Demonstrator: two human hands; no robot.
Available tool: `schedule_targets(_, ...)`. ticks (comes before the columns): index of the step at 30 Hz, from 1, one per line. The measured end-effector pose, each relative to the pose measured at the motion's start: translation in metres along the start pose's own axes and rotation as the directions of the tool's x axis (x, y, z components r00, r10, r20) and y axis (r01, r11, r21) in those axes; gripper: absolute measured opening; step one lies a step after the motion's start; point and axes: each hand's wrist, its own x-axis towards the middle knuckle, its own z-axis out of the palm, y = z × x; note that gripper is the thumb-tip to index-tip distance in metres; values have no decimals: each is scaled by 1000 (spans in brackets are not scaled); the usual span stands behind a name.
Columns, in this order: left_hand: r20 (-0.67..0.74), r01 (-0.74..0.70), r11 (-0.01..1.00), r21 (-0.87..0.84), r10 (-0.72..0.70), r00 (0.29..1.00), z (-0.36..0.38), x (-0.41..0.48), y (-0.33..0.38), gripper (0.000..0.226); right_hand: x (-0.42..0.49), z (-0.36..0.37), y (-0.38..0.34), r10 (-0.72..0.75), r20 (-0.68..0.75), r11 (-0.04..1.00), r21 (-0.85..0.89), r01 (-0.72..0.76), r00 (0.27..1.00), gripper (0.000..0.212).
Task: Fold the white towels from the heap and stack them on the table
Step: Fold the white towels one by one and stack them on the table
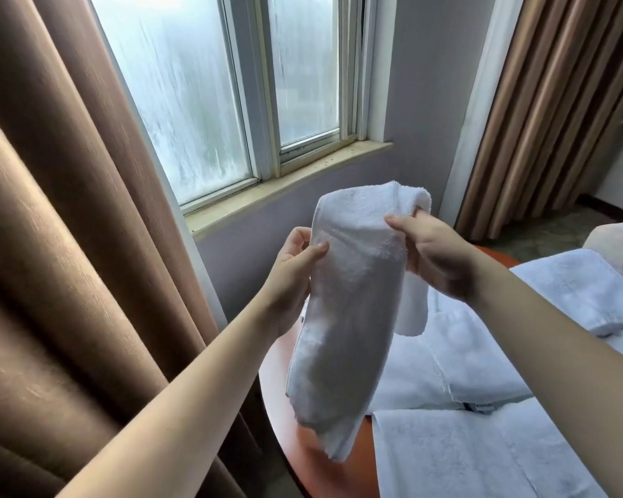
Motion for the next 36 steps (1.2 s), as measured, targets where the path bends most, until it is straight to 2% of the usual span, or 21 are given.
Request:
schedule_targets(2,22,35,999,33,-36,999,-2,-2,-1,34,-1,-3,-4,49,56,999,13,-50,997,28)
schedule_targets(4,67,78,997,12,-79,995,-2,-2,-1,54,-2,-5,-4,67,168,997,-57,-58,984,57)
schedule_targets(5,99,96,995,-3,-95,991,0,-3,0,57,-2,-5,-3,78,202,993,-102,-58,976,66)
schedule_targets(7,126,107,993,-50,-100,987,3,-2,1,40,-2,-6,-4,101,234,986,-156,-65,967,72)
schedule_targets(9,2,71,991,-112,-72,997,1,3,2,17,-2,-9,-8,122,229,981,-174,-82,966,69)
schedule_targets(10,-61,34,991,-126,-42,997,-1,6,3,14,-2,-11,-10,128,208,979,-186,-89,970,68)
schedule_targets(12,-101,-31,991,-128,19,995,-4,10,5,15,-2,-14,-10,108,126,970,-232,-77,986,61)
schedule_targets(15,-129,-70,993,-92,58,990,1,12,11,16,0,-15,-4,57,-72,968,-241,-73,996,47)
schedule_targets(16,-135,-84,993,-85,72,988,2,14,13,18,-1,-15,-3,85,-77,977,-191,-98,993,48)
schedule_targets(18,-125,-89,991,-96,77,989,5,14,19,21,-7,-16,0,145,38,988,-53,-143,989,48)
schedule_targets(20,-131,-74,989,-125,58,990,2,15,25,21,-13,-15,4,127,131,989,54,-135,983,46)
schedule_targets(21,-132,-63,989,-134,46,990,1,15,28,19,-14,-13,6,106,125,990,78,-117,986,45)
schedule_targets(23,-142,-35,988,-148,13,990,-3,18,29,9,-11,-5,8,38,12,997,63,-39,999,38)
schedule_targets(24,-143,-18,990,-138,-2,990,-3,18,28,17,-8,0,9,-6,-86,999,45,10,996,33)
schedule_targets(26,-114,24,999,-27,-27,993,-5,14,23,59,1,9,7,-67,-283,994,63,88,957,21)
schedule_targets(29,-59,56,989,138,-49,997,0,2,2,104,10,16,2,-109,-389,977,127,171,915,13)
schedule_targets(30,-48,43,984,172,-35,998,4,-1,-3,109,11,16,2,-109,-371,979,119,164,922,14)
schedule_targets(32,-61,12,988,151,-3,998,9,0,-10,101,6,13,4,-61,-250,988,121,94,966,25)
schedule_targets(34,-55,-1,1000,12,1,998,10,6,-8,95,-3,6,9,-18,-115,990,136,34,993,32)
schedule_targets(36,-29,-5,993,-120,1,1000,12,10,-5,93,-9,-1,13,-9,-81,992,128,19,997,32)
